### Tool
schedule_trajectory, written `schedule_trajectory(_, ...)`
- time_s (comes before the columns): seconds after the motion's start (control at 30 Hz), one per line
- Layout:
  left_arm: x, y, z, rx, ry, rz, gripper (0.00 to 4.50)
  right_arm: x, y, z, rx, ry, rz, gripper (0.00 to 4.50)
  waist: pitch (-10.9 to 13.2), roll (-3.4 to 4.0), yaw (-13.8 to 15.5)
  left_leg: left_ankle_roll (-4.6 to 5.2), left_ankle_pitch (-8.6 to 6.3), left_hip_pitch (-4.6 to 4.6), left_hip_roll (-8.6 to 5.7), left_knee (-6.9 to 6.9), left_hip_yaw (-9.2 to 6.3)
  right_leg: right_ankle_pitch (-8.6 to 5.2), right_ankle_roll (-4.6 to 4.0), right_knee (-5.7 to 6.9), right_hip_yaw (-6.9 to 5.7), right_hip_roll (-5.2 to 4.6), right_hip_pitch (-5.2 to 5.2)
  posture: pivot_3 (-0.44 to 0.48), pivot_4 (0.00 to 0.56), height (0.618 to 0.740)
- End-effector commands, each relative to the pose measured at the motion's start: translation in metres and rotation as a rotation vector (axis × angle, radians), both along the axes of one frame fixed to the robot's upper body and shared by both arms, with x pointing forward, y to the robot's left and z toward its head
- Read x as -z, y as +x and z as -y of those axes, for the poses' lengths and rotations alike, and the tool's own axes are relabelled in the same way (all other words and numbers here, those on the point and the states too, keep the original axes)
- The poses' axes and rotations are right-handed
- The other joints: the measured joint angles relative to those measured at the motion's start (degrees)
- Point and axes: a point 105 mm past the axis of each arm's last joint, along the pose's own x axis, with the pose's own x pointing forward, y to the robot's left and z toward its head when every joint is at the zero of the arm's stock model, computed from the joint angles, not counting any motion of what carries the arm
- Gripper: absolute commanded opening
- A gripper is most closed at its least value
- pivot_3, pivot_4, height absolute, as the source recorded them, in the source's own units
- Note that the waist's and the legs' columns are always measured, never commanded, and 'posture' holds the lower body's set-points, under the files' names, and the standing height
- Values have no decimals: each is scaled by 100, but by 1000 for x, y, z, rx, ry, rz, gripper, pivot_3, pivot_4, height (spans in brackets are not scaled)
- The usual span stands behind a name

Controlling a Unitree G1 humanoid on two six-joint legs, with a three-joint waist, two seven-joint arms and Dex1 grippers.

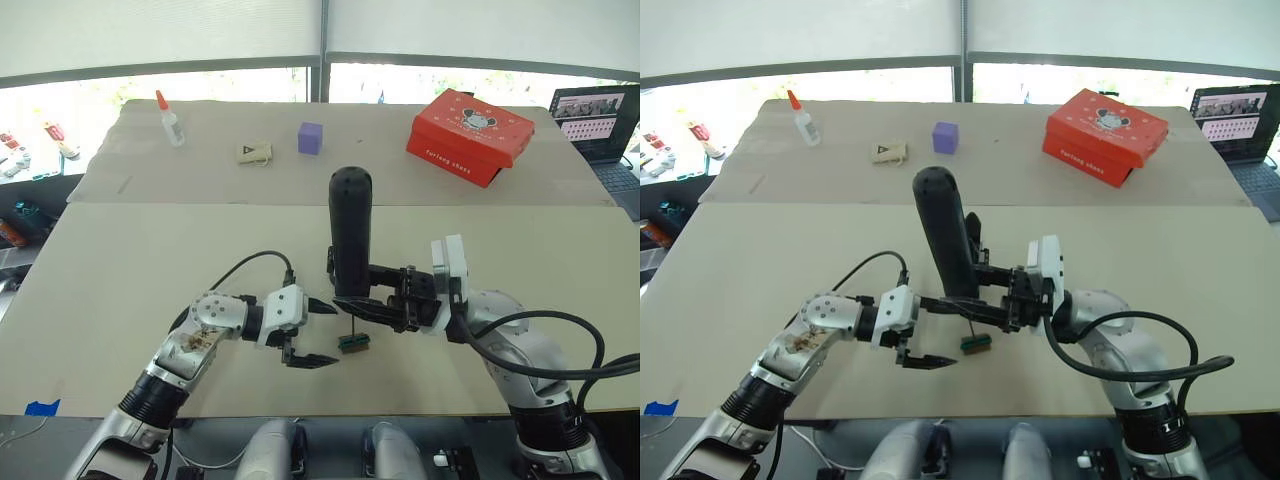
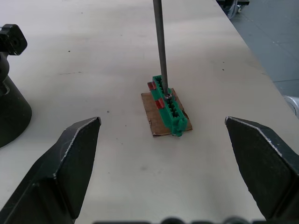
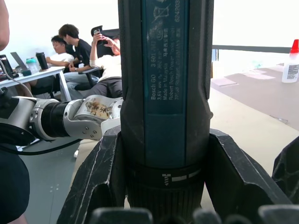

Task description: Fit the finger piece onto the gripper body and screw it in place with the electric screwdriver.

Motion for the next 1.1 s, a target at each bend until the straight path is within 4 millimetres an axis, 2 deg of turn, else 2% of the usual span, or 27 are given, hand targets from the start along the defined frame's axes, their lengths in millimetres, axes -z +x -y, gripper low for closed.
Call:
schedule_trajectory(0.03,-9,5,-2,-11,-14,32,4500,-12,-8,-2,-34,30,56,1921,0,0,0,0,0,0,0,0,0,0,0,0,0,0,0,0,150,740)
schedule_trajectory(1.1,-9,6,-2,-11,-15,35,4500,-12,-12,-2,-43,30,61,1921,0,0,1,0,0,0,0,0,0,0,0,0,0,0,0,0,150,740)
